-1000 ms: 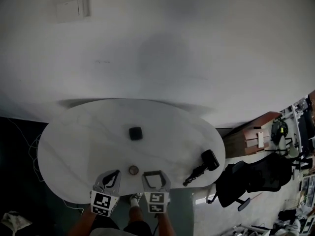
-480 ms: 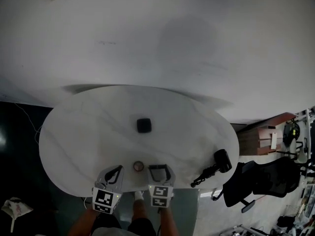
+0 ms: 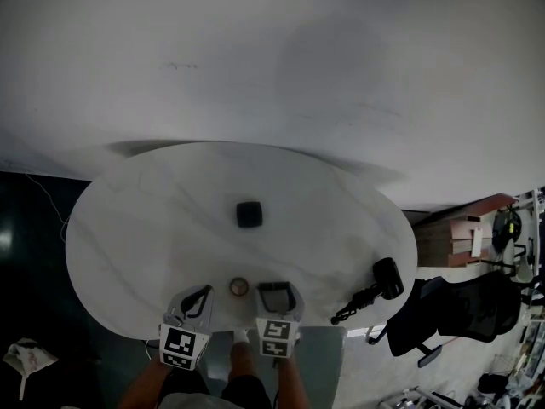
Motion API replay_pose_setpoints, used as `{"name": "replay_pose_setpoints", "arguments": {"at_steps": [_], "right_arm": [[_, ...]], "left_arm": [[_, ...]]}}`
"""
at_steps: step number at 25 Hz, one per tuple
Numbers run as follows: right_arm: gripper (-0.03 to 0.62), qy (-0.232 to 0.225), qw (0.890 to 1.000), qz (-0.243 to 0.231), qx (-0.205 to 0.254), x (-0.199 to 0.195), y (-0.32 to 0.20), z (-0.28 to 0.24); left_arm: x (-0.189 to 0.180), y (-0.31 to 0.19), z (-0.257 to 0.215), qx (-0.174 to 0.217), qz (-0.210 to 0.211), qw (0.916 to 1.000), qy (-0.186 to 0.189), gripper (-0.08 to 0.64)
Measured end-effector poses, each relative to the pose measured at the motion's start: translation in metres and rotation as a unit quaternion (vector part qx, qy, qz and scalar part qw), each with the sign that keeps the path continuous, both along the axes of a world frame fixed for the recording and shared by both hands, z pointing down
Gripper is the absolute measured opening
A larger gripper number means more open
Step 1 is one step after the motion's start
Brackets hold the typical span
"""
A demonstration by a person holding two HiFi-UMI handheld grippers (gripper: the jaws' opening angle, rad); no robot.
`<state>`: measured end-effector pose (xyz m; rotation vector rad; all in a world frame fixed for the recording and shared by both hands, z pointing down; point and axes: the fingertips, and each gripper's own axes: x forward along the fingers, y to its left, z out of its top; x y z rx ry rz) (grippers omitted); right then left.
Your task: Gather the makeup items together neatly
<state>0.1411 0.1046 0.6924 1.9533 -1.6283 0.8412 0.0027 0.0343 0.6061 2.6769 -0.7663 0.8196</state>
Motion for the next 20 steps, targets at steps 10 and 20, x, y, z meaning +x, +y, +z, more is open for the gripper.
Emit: {"name": "replay_pose_setpoints", "arguments": {"at_steps": [10, 20], "right_arm": [[0.325, 0.004, 1.000, 0.005, -0.002, -0.0017, 0.0032, 0.0023], [0.334, -0.003, 1.000, 0.017, 0.003, 0.0006, 0.0035, -0.0070]], "left_arm": [[0.0009, -0.0003, -0.0003, 0.001, 0.001, 1.0000, 0.001, 0.011], [0.0020, -0.0032, -0.0079, 0.007, 0.000, 1.0000, 0.007, 0.011]]}}
